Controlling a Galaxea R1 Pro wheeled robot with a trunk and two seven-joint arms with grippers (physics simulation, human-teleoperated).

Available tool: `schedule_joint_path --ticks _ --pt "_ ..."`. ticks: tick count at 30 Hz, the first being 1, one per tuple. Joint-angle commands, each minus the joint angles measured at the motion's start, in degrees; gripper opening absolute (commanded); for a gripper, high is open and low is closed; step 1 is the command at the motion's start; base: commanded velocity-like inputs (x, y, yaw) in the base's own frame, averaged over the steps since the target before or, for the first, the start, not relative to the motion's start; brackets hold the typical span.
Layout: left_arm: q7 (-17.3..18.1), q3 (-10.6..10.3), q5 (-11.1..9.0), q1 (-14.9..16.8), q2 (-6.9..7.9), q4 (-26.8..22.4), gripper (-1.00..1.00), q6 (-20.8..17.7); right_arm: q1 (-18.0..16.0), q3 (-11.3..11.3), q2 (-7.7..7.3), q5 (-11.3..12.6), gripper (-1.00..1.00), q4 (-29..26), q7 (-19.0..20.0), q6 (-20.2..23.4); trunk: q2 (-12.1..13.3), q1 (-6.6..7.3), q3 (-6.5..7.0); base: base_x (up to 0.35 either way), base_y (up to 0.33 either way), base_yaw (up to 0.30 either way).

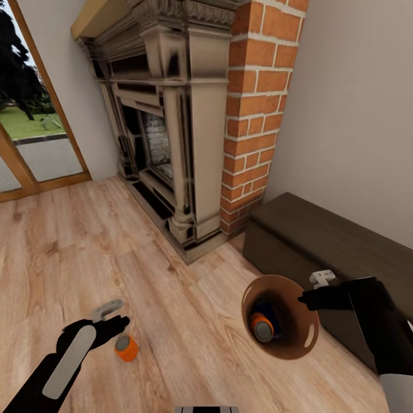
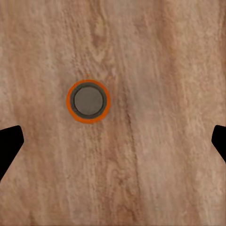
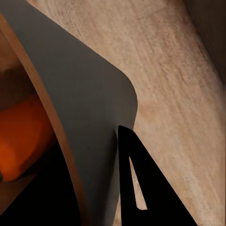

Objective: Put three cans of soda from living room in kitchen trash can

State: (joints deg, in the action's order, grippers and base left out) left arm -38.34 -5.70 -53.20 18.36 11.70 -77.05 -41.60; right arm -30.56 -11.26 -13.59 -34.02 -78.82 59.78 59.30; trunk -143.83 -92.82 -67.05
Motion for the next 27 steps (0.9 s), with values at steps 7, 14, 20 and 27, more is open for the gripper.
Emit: schedule_joint_path --ticks 7,14,20,27 --pt "1.76 -0.02 0.09 1.23 -1.06 5.1 1.0 0.63 -0.02 0.35 0.3 1.17 -1.0 -0.02 0.16 0.7 0.0 0.01 0.01 0.205 0.0 0.0" --pt "2.11 -0.07 0.15 4.15 -2.61 9.92 1.0 0.9 -0.02 0.43 0.32 1.23 -1.0 -0.02 0.16 0.7 0.0 0.01 0.01 0.022 0.002 0.0" --pt "2.14 -0.21 0.25 4.47 -2.69 11.79 1.0 0.99 -0.02 0.42 0.32 1.23 -1.0 -0.02 0.16 0.7 0.0 0.01 0.01 0.199 0.138 0.0" --pt "5.65 -0.07 3.91 4.49 -2.46 18.79 1.0 3.46 -0.02 0.37 0.32 1.24 -1.0 -0.02 0.16 0.7 0.0 0.01 0.01 0.141 0.098 0.0"
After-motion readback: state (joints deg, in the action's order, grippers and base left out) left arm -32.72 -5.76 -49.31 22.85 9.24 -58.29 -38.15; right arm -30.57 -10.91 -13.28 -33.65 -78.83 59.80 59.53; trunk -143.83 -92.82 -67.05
